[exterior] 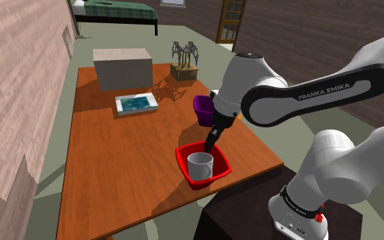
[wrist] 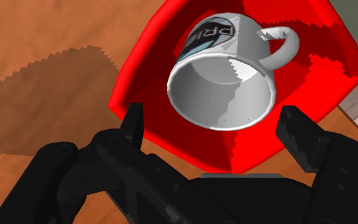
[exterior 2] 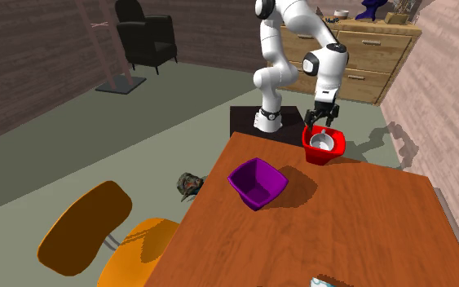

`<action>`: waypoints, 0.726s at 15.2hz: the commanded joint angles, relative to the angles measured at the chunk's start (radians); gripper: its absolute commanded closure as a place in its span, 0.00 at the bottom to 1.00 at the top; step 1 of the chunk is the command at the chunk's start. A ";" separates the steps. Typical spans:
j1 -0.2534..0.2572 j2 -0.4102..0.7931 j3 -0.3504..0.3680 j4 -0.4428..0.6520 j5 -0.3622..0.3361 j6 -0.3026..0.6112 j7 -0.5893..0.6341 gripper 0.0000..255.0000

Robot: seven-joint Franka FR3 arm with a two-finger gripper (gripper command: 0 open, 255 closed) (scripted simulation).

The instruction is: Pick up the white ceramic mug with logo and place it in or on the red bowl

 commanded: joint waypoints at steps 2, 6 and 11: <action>-0.003 -0.058 -0.006 0.052 -0.009 -0.111 0.005 0.00; -0.005 -0.073 -0.009 0.069 -0.011 -0.143 0.006 0.00; -0.005 -0.073 -0.009 0.069 -0.011 -0.143 0.006 0.00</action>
